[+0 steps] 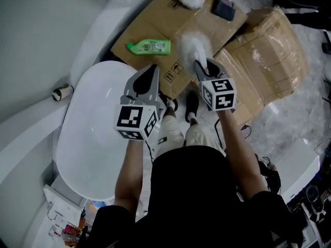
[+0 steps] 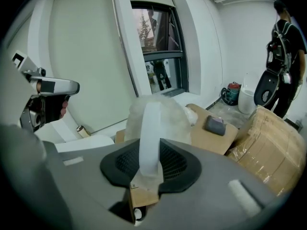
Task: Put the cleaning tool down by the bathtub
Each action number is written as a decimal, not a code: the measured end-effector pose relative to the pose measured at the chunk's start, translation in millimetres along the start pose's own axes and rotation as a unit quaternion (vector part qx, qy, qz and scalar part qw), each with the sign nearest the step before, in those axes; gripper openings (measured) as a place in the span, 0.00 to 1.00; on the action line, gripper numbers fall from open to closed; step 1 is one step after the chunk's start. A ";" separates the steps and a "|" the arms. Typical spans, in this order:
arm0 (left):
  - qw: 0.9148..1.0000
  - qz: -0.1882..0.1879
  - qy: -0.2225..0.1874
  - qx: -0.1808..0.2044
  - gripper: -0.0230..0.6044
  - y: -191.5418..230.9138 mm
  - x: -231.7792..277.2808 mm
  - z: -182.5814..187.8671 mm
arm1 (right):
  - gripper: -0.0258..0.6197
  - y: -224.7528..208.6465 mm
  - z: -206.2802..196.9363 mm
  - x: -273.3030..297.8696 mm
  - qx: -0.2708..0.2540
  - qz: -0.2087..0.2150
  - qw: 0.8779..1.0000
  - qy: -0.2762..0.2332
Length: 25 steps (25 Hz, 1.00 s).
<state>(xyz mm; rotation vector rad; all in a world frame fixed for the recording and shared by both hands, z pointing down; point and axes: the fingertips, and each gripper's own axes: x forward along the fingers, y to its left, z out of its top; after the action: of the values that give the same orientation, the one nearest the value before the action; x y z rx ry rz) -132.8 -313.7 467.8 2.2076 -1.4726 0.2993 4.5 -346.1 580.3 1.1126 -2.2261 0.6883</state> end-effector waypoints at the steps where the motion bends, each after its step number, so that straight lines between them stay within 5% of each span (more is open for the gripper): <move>1: 1.000 -0.003 0.003 0.001 0.03 2.1 3.5 -1.9 | 0.19 -1.6 -1.9 5.1 0.000 -0.001 1.000 0.003; 25: 0.998 -0.035 0.057 -0.001 0.03 26.5 66.4 -55.5 | 0.19 -40.3 -77.6 95.7 0.010 -0.025 0.997 0.078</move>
<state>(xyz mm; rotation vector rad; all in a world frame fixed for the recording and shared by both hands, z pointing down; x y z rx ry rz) -126.2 -348.6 550.9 2.1973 -1.3308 0.3943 8.6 -368.7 707.9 1.0822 -2.0579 0.7517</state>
